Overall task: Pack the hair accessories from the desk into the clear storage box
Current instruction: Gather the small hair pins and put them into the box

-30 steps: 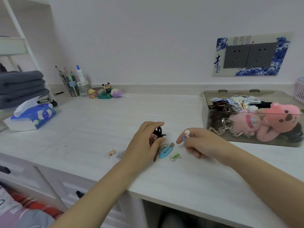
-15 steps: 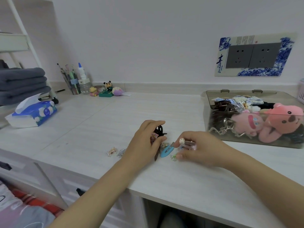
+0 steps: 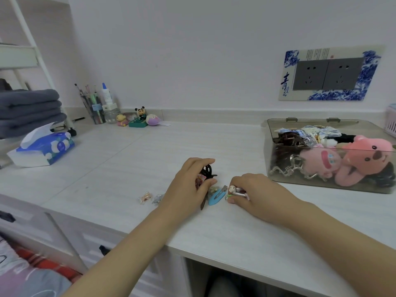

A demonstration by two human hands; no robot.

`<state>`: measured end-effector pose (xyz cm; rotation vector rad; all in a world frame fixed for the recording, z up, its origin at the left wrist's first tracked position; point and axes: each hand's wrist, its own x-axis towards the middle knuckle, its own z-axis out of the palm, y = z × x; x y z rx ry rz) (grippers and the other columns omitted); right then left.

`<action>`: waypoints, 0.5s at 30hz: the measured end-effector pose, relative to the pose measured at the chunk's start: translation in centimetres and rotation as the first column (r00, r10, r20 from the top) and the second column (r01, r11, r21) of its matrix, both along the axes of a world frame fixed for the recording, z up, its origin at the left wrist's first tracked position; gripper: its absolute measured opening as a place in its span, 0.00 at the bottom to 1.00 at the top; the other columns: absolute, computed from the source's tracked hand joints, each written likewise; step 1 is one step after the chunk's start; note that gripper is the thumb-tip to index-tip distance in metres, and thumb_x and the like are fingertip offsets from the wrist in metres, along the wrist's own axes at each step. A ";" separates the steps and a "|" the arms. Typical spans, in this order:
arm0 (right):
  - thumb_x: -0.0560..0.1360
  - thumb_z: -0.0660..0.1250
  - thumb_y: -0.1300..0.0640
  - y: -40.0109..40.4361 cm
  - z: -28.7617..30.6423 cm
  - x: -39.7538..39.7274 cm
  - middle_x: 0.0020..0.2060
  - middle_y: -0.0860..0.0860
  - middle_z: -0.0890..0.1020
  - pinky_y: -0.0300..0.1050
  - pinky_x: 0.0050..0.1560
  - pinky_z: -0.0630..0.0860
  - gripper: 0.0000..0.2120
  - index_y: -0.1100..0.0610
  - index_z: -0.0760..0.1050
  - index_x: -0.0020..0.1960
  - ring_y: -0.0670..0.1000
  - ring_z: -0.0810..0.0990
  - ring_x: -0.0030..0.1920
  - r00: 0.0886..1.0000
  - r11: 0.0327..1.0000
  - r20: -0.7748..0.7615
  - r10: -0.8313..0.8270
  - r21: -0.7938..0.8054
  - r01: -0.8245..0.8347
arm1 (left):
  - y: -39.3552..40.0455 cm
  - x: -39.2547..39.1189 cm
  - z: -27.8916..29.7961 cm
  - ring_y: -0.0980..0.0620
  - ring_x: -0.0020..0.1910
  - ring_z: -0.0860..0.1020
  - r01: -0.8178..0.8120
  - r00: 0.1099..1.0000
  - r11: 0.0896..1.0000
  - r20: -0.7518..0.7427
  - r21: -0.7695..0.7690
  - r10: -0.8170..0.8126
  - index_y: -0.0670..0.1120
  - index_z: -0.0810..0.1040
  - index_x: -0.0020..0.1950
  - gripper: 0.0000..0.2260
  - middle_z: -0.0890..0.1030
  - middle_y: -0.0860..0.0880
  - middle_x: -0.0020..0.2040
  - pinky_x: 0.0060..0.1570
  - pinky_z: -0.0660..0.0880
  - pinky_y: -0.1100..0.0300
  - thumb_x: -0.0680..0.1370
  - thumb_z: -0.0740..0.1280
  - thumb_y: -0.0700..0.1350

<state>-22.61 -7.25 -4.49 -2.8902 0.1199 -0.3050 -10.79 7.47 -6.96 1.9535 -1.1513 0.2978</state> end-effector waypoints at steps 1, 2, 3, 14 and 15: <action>0.76 0.61 0.45 0.0 -0.1 0.0 0.39 0.48 0.71 0.43 0.40 0.64 0.09 0.51 0.69 0.45 0.52 0.70 0.44 1.000 1.000 0.007 -0.005 0.001 0.005 | 0.0 0.0 0.0 0.60 0.52 0.74 0.003 1.000 1.000 0.001 0.000 -0.003 0.52 0.73 0.64 0.17 0.72 0.56 0.56 0.55 0.67 0.75 0.76 0.67 0.44; 0.76 0.62 0.45 -0.1 -0.2 0.0 0.37 0.48 0.72 0.43 0.38 0.64 0.10 0.50 0.68 0.41 0.51 0.70 0.42 1.000 1.000 0.020 -0.012 0.024 0.012 | 0.1 -0.1 -0.1 0.60 0.52 0.74 0.007 1.000 1.000 0.001 -0.002 -0.007 0.52 0.73 0.64 0.17 0.72 0.56 0.56 0.55 0.67 0.75 0.76 0.67 0.44; 0.75 0.63 0.45 -0.2 -0.2 0.0 0.35 0.48 0.73 0.43 0.37 0.66 0.11 0.50 0.68 0.39 0.52 0.71 0.40 0.999 0.997 0.039 -0.023 0.077 0.020 | 0.1 -0.1 0.0 0.61 0.52 0.74 0.009 1.000 1.000 0.001 -0.009 -0.009 0.52 0.73 0.64 0.17 0.72 0.56 0.56 0.55 0.68 0.75 0.76 0.67 0.44; 0.74 0.67 0.54 -2.1 0.4 0.6 0.30 0.51 0.70 0.32 0.17 0.54 0.10 0.58 0.71 0.38 0.43 0.62 0.21 0.969 0.078 -0.128 -0.210 0.986 0.147 | -0.2 -1.1 3.2 0.57 0.40 0.73 0.102 0.973 0.984 -0.222 0.144 -0.069 0.54 0.70 0.46 0.08 0.68 0.54 0.50 0.41 0.71 0.71 0.76 0.62 0.40; 0.74 0.68 0.54 -2.1 0.3 0.6 0.30 0.51 0.70 0.32 0.17 0.54 0.09 0.59 0.71 0.40 0.43 0.62 0.21 0.969 0.060 -0.132 -0.208 0.987 0.148 | -0.4 -1.2 3.5 0.55 0.38 0.71 0.107 0.966 0.975 -0.252 0.194 -0.056 0.51 0.69 0.45 0.06 0.69 0.53 0.48 0.39 0.70 0.68 0.76 0.60 0.40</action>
